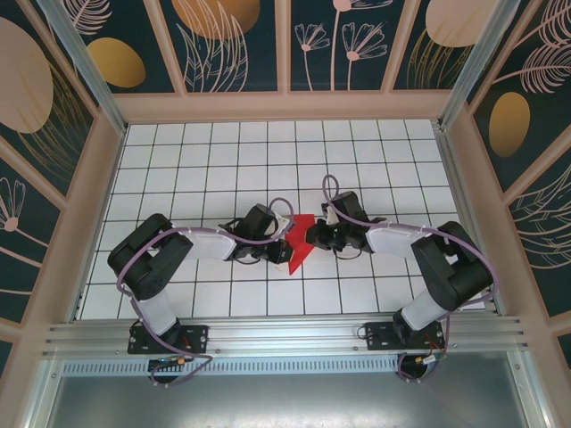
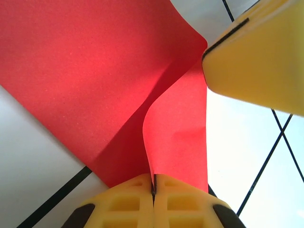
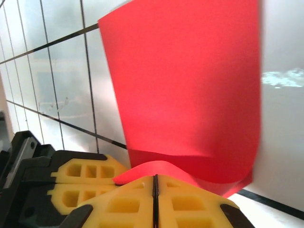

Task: Fold a paper plane with a square sheet of paper (pick it up from the middle)
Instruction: Third fold the triangle at the center of the table.

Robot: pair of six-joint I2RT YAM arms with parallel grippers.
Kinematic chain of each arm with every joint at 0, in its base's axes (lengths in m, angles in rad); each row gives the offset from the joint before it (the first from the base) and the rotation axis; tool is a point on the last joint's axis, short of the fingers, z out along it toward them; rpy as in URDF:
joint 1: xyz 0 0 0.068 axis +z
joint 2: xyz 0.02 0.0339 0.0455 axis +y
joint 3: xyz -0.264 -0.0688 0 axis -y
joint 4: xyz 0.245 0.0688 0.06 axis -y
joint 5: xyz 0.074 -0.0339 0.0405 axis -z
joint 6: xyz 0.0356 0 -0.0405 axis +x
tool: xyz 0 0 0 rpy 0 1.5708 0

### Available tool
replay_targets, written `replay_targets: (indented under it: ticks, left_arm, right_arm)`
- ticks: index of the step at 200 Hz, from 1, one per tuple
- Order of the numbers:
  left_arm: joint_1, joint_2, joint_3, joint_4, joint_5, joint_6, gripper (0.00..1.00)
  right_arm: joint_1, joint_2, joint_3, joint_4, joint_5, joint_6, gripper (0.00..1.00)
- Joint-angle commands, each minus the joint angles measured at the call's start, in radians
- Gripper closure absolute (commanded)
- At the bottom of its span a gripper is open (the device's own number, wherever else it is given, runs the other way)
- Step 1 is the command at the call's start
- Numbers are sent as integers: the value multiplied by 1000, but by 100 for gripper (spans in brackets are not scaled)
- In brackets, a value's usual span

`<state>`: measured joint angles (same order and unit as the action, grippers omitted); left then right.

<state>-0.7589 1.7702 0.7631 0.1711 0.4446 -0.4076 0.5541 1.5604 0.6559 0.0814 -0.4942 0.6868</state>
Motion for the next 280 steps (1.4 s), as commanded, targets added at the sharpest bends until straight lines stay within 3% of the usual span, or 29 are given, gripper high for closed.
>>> replay_targets:
  ticks: [1,48,111,186,280]
  left_arm:
    - [1,35,-7,-90,-34,28,93]
    - [1,37,-7,-93,-33,33,94]
    - [2,31,-12,-93,-41,30,94]
    - [2,32,-8,-82,-41,21,95]
    - [1,33,-3,-84,-41,22,95]
  right_arm:
    - [-22,24,-29,18,10,-18,89]
    - [-56,119,-51,35,29,-10,90]
    - [-71,-13,1,-1,-8,-36,89]
    - [-86,119,-10,20,-6,-42,90]
    - [-46,-46,5,-21,-15,-28,88]
